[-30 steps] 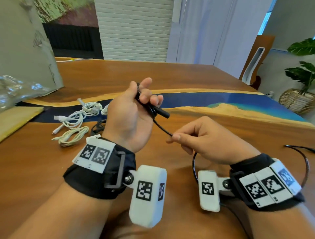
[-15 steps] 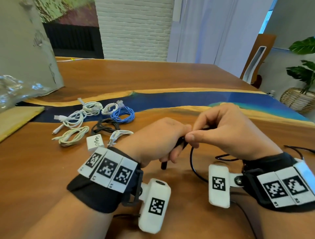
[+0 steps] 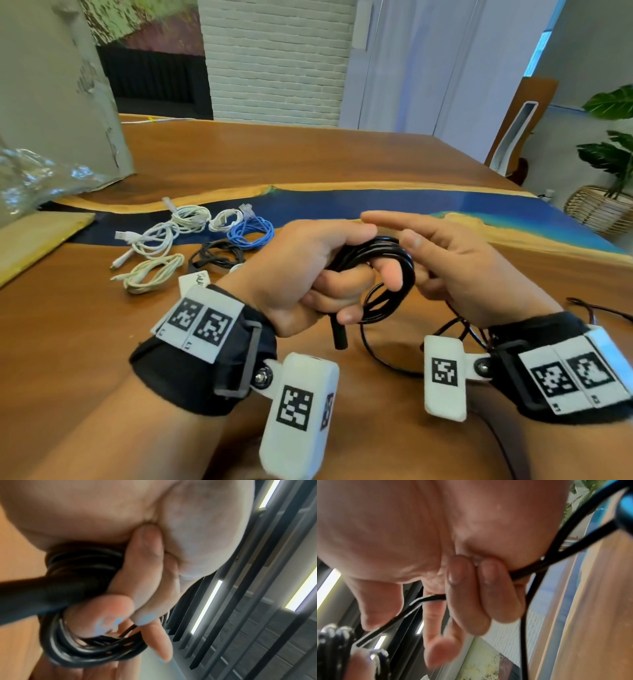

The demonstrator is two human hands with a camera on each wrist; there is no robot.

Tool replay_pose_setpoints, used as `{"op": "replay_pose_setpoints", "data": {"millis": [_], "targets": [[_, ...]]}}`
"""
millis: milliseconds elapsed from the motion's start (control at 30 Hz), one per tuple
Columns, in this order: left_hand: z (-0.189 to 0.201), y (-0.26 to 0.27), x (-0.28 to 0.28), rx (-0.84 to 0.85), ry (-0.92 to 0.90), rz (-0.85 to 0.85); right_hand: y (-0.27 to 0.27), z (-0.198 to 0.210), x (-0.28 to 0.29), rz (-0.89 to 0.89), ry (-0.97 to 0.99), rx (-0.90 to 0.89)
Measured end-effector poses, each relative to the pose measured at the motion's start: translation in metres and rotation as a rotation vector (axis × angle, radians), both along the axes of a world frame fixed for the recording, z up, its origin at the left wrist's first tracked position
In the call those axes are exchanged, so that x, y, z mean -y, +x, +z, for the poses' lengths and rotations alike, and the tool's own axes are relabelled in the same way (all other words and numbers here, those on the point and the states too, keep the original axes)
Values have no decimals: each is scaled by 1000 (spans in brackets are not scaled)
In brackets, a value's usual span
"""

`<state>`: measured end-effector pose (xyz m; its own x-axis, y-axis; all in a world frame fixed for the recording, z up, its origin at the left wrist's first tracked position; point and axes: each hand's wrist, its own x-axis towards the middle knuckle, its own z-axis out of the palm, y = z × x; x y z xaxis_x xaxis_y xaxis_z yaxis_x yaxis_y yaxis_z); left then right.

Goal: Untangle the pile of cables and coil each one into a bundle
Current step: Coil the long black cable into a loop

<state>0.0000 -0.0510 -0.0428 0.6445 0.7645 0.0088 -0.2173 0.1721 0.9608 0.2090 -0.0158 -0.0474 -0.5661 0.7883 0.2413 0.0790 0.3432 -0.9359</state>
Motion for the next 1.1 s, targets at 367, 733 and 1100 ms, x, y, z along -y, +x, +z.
{"op": "replay_pose_setpoints", "data": {"millis": [367, 733, 1100], "targets": [[-4, 1, -9, -98, -20, 289, -16, -6, 3, 20, 167, 122], [-3, 4, -3, 31, -53, 86, -16, -6, 5, 40, -54, -33], [-6, 19, -2, 162, -158, 167, -14, -9, -6, -85, 52, 40]]}}
